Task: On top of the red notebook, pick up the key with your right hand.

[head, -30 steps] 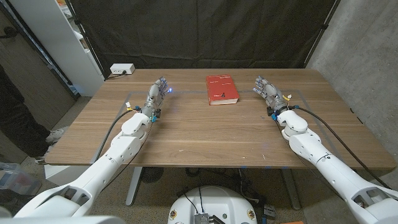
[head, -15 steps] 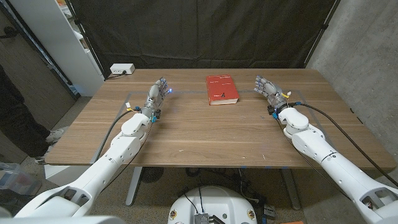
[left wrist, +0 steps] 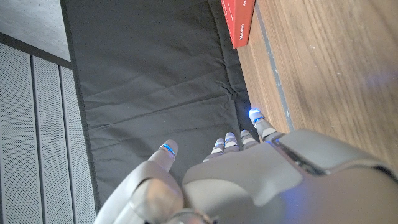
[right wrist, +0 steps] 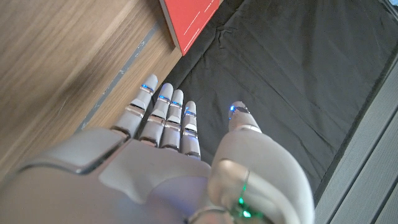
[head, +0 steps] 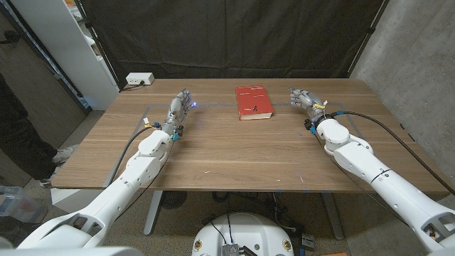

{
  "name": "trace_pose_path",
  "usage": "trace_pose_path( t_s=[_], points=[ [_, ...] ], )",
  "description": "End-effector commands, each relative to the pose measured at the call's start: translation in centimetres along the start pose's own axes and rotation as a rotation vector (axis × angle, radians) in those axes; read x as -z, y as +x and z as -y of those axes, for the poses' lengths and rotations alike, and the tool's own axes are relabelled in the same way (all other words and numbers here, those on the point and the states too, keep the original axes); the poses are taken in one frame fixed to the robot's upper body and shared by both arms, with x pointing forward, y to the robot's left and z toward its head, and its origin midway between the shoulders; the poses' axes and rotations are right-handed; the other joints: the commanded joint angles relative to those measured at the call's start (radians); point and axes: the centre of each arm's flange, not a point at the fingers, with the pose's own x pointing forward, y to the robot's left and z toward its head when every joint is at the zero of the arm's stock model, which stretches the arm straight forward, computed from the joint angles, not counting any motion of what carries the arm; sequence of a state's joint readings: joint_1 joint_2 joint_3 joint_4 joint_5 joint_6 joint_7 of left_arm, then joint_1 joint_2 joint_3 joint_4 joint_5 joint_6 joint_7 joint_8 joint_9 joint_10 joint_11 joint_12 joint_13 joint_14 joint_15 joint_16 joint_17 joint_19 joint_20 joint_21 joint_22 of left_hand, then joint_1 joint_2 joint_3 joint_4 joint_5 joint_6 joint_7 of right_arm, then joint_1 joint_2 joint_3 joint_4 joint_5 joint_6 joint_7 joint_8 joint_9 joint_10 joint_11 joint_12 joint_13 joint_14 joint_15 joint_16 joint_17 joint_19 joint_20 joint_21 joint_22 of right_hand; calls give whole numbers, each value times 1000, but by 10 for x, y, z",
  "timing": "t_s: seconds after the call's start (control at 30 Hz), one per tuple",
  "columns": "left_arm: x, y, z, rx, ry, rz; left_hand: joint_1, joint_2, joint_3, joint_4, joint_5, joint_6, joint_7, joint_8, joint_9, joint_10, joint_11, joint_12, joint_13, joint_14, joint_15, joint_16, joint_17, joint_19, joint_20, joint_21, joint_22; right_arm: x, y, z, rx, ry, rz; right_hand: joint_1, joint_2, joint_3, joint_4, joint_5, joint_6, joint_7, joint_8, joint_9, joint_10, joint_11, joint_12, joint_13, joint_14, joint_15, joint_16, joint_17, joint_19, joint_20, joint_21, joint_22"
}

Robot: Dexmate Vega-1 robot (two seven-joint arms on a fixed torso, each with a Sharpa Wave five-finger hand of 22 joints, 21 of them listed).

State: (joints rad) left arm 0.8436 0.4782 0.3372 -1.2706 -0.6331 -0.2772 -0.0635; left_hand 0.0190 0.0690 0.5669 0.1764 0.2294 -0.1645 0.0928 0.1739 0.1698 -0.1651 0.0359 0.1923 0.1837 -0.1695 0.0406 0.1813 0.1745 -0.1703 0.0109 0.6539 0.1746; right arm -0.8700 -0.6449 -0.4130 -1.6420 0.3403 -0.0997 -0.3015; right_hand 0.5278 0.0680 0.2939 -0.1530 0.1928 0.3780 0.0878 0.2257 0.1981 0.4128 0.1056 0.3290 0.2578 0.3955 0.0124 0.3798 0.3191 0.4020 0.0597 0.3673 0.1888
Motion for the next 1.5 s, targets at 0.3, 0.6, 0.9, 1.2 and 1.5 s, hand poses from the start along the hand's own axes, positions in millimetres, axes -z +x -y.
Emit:
trace_pose_path(
  t_s=[0.3, 0.6, 0.9, 1.2, 1.5],
  points=[
    [3, 4, -6, -6, -8, -4, -3, 92, 0, -1, 4, -8, 0, 6, 3, -10, 2, 7, 3, -71, 6, 5, 2, -101, 6, -3, 5, -32, -2, -23, 99, -287, -1, 52, -15, -11, -11, 20, 31, -24, 7, 7, 6, -15, 30, 32, 51, -32, 58, 61, 65, -2, 26, 10],
    [4, 8, -8, -4, -11, -8, -3, 92, 0, 0, 4, -8, -1, 6, 3, -11, 3, 7, 3, -72, 5, 5, 2, -101, 6, -6, 5, -40, -5, -38, 159, -407, 14, 103, -20, -9, -19, 30, 52, -43, 13, 11, -20, -24, 33, 48, 45, -42, 84, 99, 68, -7, 31, 15],
    [7, 14, -11, -1, -16, -15, -3, 92, -1, 0, 4, -8, -1, 6, 3, -12, 5, 7, 3, -73, 5, 5, 2, -102, 7, -9, 5, -45, -2, -51, 163, -507, 46, 156, -32, -25, -14, 45, 92, -57, 24, 21, 34, -49, 86, 87, 97, -69, 172, 182, 98, -20, 49, 22],
    [8, 21, -12, 8, -14, -23, -4, 92, -2, 0, 4, -8, 0, 6, 3, -12, 5, 7, 3, -73, 5, 5, 2, -102, 7, -11, 5, -48, 6, -57, 128, -580, 68, 251, -6, -10, -22, 63, 96, -78, 18, 22, 30, -66, 114, 121, 85, -87, 226, 254, 111, -27, 62, 27],
    [9, 25, -14, 12, -15, -26, -4, 92, -3, 0, 4, -8, -1, 6, 3, -12, 4, 7, 3, -73, 6, 6, 2, -102, 7, -13, 5, -51, 13, -62, 84, -674, 106, 298, 1, -8, -21, 65, 80, -83, 5, 22, 9, -74, 122, 139, 59, -92, 253, 296, 103, -31, 66, 30]
  ],
)
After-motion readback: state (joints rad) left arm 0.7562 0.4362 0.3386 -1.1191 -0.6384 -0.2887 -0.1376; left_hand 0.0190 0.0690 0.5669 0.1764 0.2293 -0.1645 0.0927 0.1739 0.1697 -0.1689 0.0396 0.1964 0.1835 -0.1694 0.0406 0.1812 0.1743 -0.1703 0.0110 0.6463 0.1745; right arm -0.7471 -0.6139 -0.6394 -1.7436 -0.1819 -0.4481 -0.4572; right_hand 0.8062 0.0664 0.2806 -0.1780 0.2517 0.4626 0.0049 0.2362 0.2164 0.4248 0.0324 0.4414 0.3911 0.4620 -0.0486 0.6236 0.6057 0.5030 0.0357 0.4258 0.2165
